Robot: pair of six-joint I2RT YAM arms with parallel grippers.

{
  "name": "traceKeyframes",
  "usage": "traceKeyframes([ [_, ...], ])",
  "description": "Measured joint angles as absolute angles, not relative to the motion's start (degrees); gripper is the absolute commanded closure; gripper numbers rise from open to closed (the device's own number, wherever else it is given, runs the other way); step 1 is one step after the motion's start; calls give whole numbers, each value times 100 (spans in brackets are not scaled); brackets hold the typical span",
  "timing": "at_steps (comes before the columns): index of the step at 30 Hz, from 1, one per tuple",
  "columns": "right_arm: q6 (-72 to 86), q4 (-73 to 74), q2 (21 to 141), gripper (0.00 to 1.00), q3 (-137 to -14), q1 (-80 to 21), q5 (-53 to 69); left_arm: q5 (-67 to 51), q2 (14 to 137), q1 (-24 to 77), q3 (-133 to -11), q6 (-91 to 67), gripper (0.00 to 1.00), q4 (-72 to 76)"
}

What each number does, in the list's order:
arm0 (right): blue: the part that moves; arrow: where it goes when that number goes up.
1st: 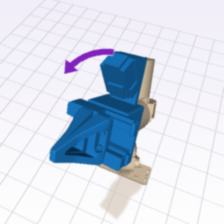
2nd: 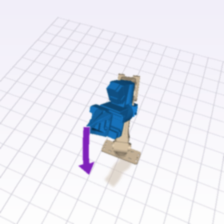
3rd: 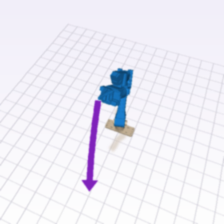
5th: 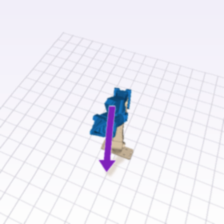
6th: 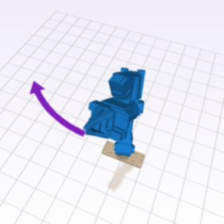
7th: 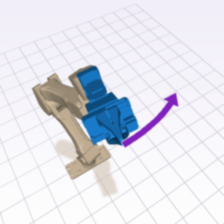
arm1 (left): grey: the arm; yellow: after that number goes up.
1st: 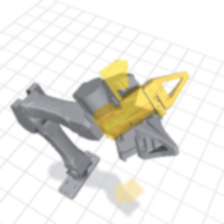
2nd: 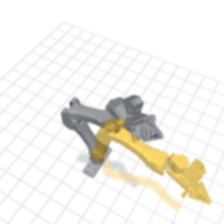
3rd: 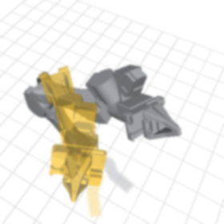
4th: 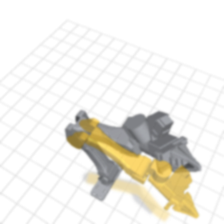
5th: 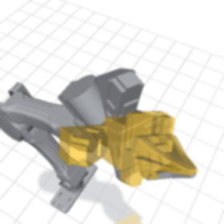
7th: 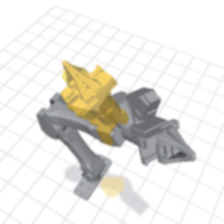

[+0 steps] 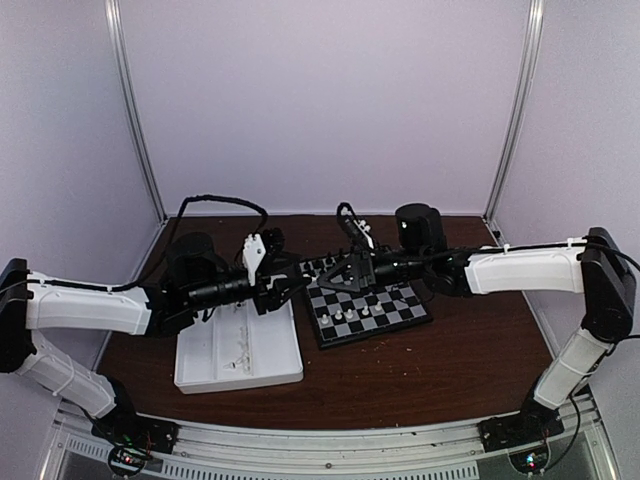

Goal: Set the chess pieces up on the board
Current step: Adjust the chess piece on the chessboard.

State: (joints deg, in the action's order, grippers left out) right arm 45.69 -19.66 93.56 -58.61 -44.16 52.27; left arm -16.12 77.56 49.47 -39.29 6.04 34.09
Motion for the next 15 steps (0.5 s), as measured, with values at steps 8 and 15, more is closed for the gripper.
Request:
traceKeyframes([
  [8, 2115, 2294, 9247, 96, -7116, -4136, 3935, -947, 7325, 4858, -3935, -189, 31, 2630],
  [15, 947, 4611, 9498, 96, -8034, -4141, 2794, 235, 6995, 4696, -4724, -1044, 25, 709],
])
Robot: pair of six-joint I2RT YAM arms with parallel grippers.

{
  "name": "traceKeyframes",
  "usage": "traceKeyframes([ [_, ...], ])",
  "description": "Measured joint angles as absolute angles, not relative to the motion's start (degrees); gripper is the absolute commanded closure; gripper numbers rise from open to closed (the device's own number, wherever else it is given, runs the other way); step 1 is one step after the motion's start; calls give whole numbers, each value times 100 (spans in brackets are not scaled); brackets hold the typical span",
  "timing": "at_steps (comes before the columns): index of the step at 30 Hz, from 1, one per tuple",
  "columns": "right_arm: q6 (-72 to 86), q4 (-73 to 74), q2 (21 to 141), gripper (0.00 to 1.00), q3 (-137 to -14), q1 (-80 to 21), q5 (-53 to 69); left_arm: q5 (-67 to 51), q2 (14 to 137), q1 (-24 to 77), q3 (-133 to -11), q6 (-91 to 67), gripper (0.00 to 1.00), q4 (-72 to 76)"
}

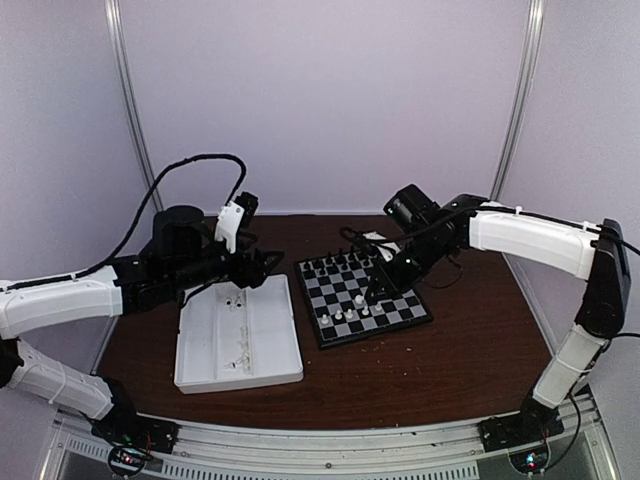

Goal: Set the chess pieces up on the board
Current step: Adjust the chess piece on the chessboard.

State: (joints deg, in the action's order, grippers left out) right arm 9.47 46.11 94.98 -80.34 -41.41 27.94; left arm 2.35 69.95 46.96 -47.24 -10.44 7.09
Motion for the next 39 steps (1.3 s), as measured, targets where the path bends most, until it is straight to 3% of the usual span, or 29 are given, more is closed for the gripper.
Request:
traceKeyframes([
  [12, 515, 5994, 10674, 95, -8724, -4250, 1820, 694, 6906, 3645, -5695, -2646, 16, -1994],
  [18, 447, 6121, 10947, 94, -8993, -4268, 1555, 738, 6976, 3557, -5747, -2873, 3, -2571],
  [39, 416, 6326, 11485, 93, -9358, -4464, 1066, 733, 7297, 3555, -5822, -2834, 3, -2985],
])
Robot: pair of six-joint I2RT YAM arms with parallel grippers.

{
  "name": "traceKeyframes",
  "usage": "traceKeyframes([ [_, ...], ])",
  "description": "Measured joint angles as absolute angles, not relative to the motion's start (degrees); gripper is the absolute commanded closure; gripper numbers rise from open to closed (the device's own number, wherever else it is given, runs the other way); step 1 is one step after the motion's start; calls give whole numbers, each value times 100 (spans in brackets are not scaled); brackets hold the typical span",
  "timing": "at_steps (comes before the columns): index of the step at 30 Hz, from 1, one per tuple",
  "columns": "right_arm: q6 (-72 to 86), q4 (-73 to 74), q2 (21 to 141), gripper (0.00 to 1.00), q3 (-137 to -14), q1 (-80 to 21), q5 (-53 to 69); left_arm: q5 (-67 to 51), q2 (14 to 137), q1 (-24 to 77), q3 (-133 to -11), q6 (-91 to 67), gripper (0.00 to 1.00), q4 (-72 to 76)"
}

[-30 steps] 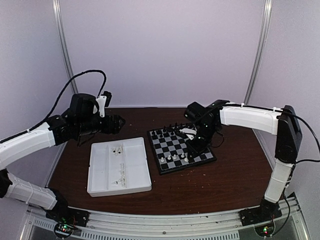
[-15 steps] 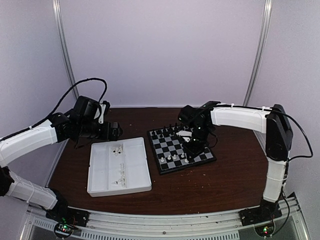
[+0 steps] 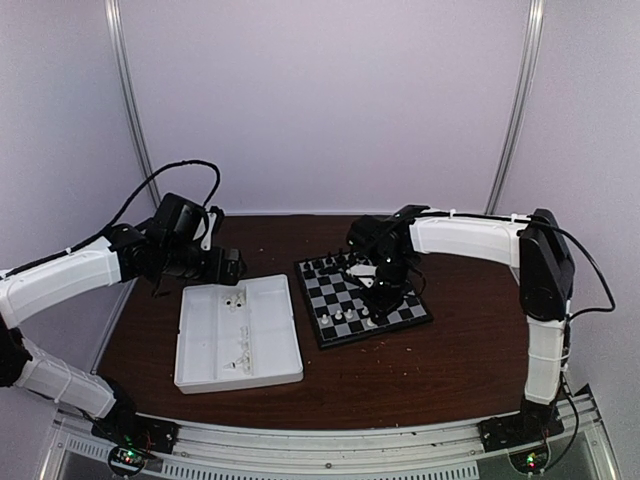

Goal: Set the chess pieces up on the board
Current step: Adjust the chess piece on the chessboard.

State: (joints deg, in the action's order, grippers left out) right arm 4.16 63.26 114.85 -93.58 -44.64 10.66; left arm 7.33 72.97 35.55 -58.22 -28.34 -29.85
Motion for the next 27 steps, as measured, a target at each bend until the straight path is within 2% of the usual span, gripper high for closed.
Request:
traceKeyframes([
  [17, 368, 6329, 11771, 93, -9574, -4466, 847, 683, 7437, 3555, -5972, -2751, 3, -3015],
  [27, 305, 6329, 11806, 87, -9629, -4475, 799, 642, 7544, 3555, -6034, -2727, 3, -3015],
])
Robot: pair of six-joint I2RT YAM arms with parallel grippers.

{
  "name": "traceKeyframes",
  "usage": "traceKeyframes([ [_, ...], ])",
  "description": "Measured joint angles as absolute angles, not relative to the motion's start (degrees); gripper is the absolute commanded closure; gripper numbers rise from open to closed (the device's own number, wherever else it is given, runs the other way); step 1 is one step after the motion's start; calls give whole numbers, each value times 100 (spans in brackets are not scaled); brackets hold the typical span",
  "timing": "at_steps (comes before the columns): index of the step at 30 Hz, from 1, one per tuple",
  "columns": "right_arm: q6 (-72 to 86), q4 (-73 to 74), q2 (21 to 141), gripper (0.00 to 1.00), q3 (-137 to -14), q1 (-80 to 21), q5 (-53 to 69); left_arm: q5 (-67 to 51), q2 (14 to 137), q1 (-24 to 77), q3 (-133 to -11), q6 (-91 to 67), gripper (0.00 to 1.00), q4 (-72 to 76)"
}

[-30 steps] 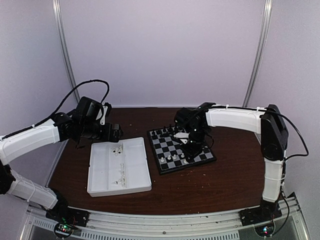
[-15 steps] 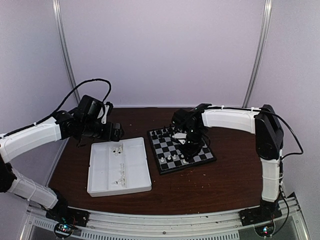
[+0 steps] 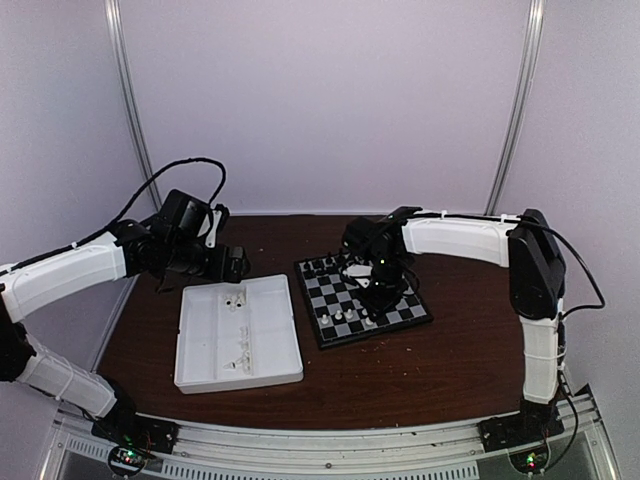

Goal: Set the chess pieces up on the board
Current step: Adjust the chess piece on the chessboard.

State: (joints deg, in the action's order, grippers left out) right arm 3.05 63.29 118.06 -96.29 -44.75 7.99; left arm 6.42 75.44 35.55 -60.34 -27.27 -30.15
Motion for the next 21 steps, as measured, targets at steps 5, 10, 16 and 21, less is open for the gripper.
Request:
traceKeyframes([
  [5, 285, 6337, 11830, 79, -9642, -4477, 760, 639, 7544, 3555, -6045, -2729, 3, -3017],
  [10, 281, 6337, 11854, 73, -9647, -4480, 738, 642, 7544, 3555, -6045, -2729, 3, -3015],
  [16, 279, 6337, 11854, 81, -9647, -4517, 733, 642, 7544, 3555, -6045, -2729, 3, -3015],
  [21, 285, 6333, 11854, 83, -9647, -4536, 725, 642, 7544, 3555, -6045, -2729, 3, -3015],
])
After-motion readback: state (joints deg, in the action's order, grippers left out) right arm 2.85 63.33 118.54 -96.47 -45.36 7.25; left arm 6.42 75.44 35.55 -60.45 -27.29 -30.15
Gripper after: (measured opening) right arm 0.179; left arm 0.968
